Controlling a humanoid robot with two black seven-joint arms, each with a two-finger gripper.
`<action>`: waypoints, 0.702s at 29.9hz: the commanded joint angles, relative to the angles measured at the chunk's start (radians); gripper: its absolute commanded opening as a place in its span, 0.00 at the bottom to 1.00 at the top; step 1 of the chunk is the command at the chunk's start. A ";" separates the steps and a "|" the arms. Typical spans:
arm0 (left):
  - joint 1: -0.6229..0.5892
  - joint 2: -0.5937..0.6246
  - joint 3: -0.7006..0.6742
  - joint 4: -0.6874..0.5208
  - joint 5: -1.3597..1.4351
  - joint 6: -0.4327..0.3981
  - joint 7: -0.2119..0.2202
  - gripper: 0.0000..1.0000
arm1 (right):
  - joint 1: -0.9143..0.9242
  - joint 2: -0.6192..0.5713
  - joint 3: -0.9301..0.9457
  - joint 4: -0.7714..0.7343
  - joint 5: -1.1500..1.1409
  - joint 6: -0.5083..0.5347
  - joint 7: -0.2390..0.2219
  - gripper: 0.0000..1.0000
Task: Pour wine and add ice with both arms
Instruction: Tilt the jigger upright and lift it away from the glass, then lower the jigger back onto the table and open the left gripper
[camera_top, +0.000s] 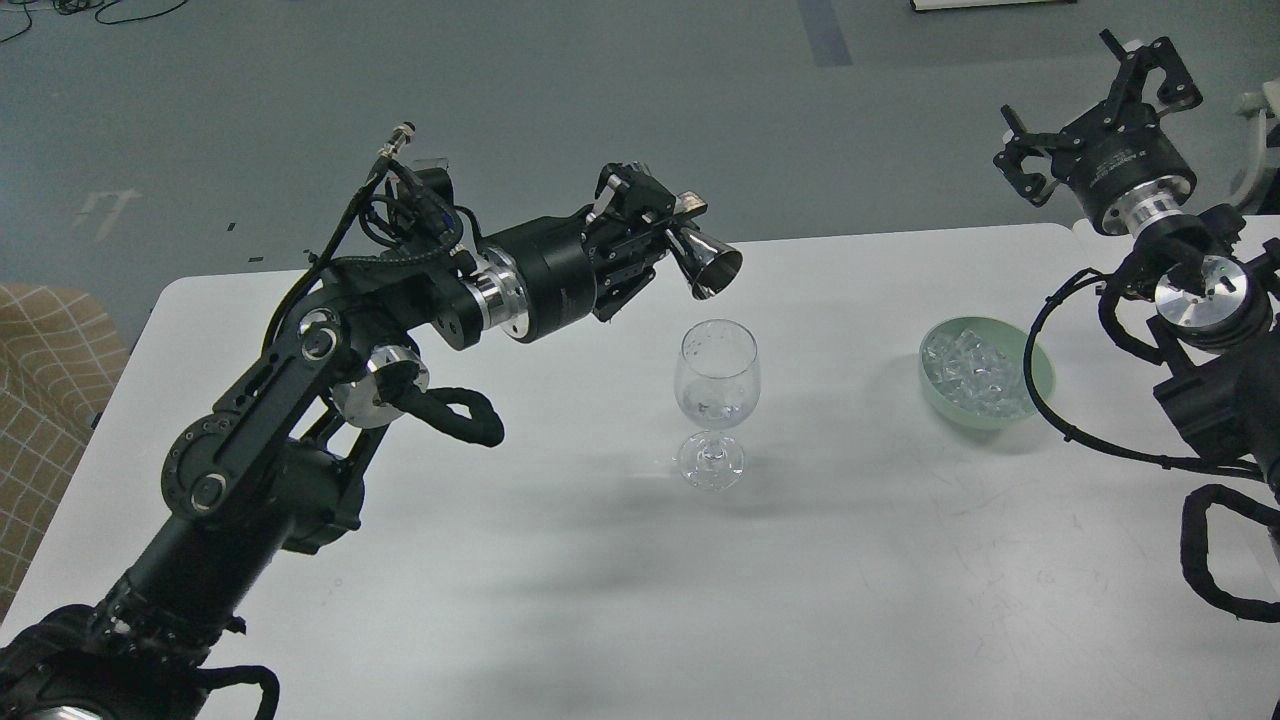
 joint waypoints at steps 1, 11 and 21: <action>0.052 0.008 -0.101 -0.038 -0.140 0.071 0.000 0.01 | -0.007 0.001 0.000 0.000 0.000 0.000 0.000 1.00; 0.207 0.013 -0.388 -0.042 -0.327 0.097 0.000 0.01 | -0.010 0.001 0.000 0.002 0.000 -0.006 0.000 1.00; 0.395 -0.010 -0.633 -0.040 -0.518 0.197 0.000 0.00 | -0.013 0.003 -0.005 0.003 -0.001 -0.006 -0.001 1.00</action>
